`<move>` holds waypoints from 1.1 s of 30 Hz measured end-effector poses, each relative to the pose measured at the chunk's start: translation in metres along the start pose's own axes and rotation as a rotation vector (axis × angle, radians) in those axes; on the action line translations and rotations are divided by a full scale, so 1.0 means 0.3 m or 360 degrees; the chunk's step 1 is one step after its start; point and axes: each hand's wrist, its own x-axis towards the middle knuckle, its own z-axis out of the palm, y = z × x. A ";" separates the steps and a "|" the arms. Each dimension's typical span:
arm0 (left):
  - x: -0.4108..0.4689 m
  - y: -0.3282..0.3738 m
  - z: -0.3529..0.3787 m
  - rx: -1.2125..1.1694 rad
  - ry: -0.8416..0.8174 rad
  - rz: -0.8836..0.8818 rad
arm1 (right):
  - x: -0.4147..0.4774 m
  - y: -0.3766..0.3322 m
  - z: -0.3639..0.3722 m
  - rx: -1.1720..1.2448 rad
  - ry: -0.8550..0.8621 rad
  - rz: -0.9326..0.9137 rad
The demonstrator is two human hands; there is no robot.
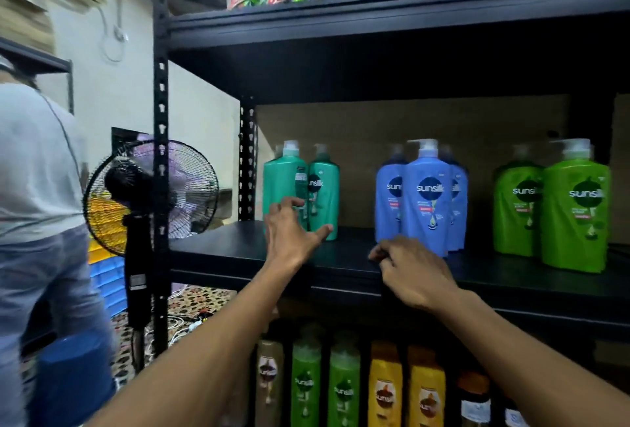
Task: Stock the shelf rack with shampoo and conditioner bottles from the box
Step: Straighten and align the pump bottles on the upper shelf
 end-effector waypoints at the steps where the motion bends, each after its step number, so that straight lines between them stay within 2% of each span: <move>1: 0.017 -0.027 -0.018 0.0030 0.0030 -0.0023 | 0.026 -0.037 0.021 0.0001 -0.0049 -0.0012; 5: 0.076 -0.119 -0.067 0.0092 0.0025 -0.0110 | 0.117 -0.149 0.073 -0.0075 -0.0252 0.0023; 9: 0.150 -0.167 -0.051 0.0089 -0.0169 -0.0283 | 0.178 -0.183 0.089 -0.0063 -0.0406 0.0110; 12: 0.193 -0.183 -0.025 -0.0047 -0.0286 -0.0368 | 0.183 -0.188 0.102 -0.0056 -0.0363 0.0126; 16: 0.222 -0.189 -0.007 -0.0134 -0.0361 -0.0473 | 0.158 -0.200 0.098 -0.0024 -0.0173 0.0199; 20: 0.226 -0.204 -0.006 -0.0022 -0.0411 -0.0534 | 0.135 -0.217 0.091 -0.0059 -0.0100 0.0280; 24: 0.190 -0.171 -0.021 0.0170 -0.0470 -0.0487 | 0.120 -0.208 0.078 -0.0075 -0.0140 0.0269; 33: 0.182 -0.200 -0.125 0.0266 -0.0658 -0.0435 | 0.131 -0.185 0.066 -0.0104 -0.0353 0.0161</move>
